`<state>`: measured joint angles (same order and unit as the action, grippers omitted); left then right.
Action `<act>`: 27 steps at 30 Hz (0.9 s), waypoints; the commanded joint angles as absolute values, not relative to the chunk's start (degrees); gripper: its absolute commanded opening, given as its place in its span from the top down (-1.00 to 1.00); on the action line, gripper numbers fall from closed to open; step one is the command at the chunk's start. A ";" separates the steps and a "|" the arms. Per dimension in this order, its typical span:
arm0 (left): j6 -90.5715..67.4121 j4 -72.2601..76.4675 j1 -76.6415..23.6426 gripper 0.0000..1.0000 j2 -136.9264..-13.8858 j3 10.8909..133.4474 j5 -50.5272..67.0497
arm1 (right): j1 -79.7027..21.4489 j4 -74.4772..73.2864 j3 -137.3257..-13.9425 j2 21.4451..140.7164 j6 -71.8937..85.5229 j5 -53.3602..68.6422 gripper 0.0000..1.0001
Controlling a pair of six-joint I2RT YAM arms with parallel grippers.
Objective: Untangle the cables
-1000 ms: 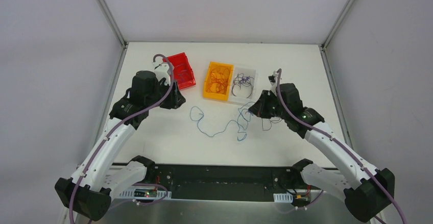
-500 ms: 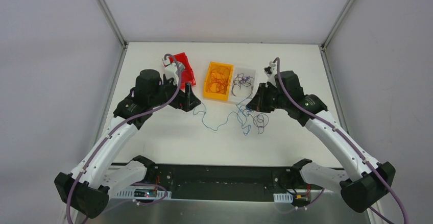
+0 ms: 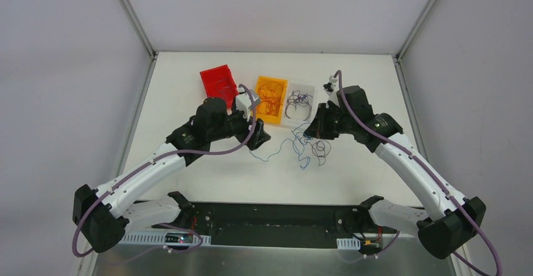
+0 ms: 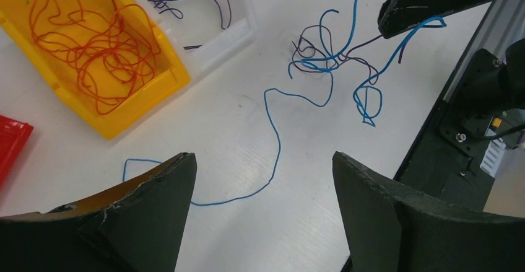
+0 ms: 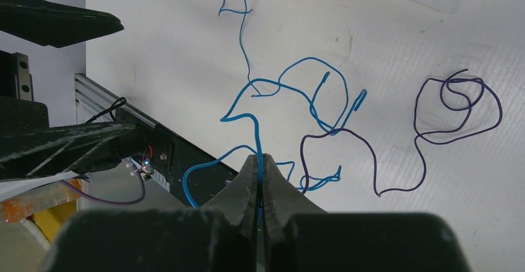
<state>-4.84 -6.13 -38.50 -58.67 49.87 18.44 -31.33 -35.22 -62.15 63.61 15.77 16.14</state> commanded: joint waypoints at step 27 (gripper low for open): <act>9.00 27.27 -45.83 -0.59 -76.07 40.54 30.25 | -31.51 -43.01 -73.03 63.62 11.33 14.29 1.00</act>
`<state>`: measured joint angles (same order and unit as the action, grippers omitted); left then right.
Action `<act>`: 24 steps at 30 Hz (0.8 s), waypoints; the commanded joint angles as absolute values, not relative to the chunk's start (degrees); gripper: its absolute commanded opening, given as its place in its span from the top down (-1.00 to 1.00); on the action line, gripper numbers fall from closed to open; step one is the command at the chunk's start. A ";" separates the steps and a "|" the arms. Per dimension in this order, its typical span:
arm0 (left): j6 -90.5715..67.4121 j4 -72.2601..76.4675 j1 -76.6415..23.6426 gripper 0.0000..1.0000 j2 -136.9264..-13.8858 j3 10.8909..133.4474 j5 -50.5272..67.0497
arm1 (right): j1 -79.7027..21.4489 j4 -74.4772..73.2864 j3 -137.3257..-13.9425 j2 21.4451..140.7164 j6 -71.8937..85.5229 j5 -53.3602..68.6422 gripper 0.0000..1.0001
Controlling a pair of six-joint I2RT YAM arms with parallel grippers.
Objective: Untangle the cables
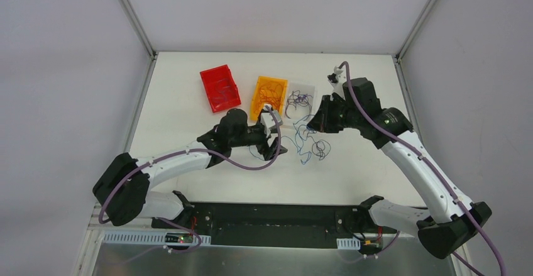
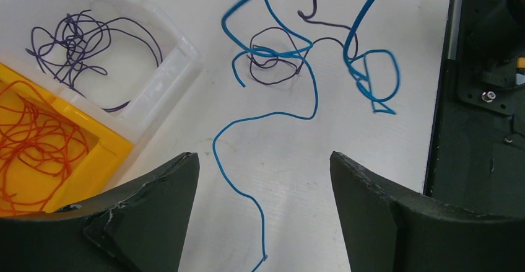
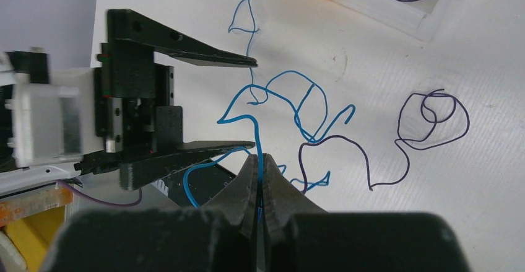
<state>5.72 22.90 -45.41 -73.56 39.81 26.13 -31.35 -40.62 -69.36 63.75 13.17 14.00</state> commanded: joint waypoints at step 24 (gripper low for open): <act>17.82 46.33 -54.51 -0.20 -86.36 38.53 20.48 | -30.92 -42.41 -76.96 63.63 13.06 16.06 1.00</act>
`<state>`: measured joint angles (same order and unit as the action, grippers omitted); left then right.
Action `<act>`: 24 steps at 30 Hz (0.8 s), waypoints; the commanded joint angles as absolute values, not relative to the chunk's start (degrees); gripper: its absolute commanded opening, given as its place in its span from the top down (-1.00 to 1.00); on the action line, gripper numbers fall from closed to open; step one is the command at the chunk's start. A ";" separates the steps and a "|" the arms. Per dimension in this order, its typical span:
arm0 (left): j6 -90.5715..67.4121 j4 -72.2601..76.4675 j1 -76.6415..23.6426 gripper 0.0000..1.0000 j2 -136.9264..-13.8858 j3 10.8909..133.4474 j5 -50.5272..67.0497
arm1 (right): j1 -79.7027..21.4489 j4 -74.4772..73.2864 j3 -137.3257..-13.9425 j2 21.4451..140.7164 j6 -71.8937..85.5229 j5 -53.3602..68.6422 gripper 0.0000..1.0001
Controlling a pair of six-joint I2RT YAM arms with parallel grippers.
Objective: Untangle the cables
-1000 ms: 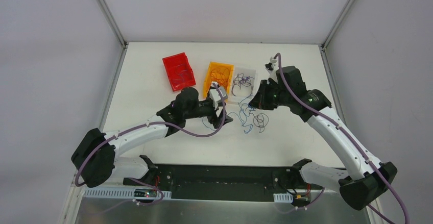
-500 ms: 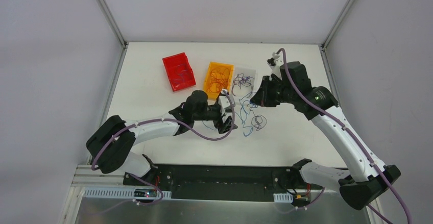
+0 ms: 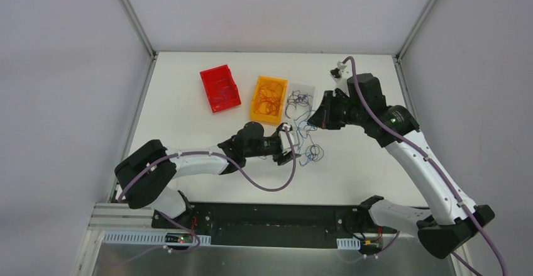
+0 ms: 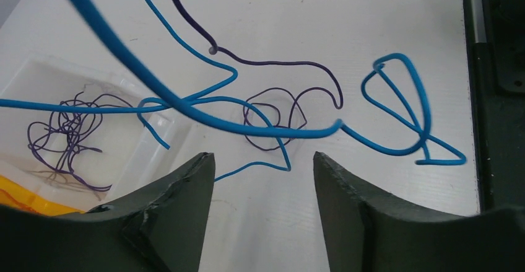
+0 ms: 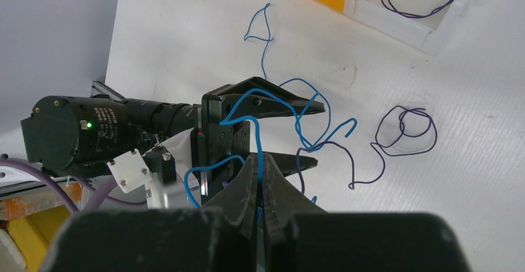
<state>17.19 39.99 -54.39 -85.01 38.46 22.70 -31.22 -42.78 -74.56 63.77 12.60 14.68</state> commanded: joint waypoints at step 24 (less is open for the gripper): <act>-6.03 13.53 -44.64 1.00 -59.82 38.17 -10.18 | -16.86 -43.62 -59.03 58.42 26.64 -9.40 1.00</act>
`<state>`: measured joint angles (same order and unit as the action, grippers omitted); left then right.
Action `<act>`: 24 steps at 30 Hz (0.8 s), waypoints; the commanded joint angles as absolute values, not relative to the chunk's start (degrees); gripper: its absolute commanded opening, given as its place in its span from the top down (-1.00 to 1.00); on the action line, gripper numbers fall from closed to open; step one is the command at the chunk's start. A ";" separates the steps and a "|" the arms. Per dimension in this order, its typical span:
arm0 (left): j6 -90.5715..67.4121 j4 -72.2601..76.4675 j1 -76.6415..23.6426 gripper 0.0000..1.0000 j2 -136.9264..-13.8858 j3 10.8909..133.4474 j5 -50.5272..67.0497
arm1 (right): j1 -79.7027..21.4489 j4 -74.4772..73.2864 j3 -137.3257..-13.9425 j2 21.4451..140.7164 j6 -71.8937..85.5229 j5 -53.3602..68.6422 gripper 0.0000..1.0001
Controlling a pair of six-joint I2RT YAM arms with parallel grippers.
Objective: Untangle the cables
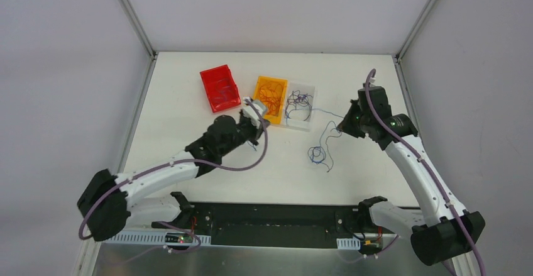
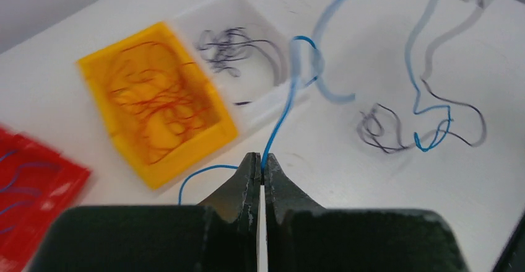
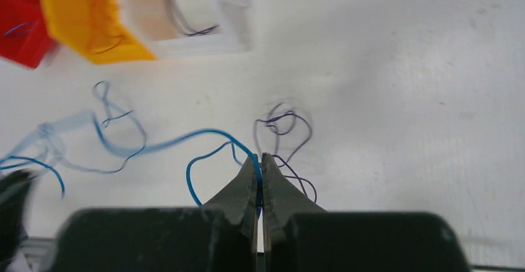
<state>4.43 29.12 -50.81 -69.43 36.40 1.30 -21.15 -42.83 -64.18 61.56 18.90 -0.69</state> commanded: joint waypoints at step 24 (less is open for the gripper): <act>-15.81 -16.79 -36.85 -0.14 -62.99 45.74 -15.35 | -11.78 -32.01 -48.19 54.74 28.31 10.73 1.00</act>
<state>-12.75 -5.58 -37.39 -55.70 37.91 -15.07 -11.92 -34.85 -48.47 55.20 29.47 5.56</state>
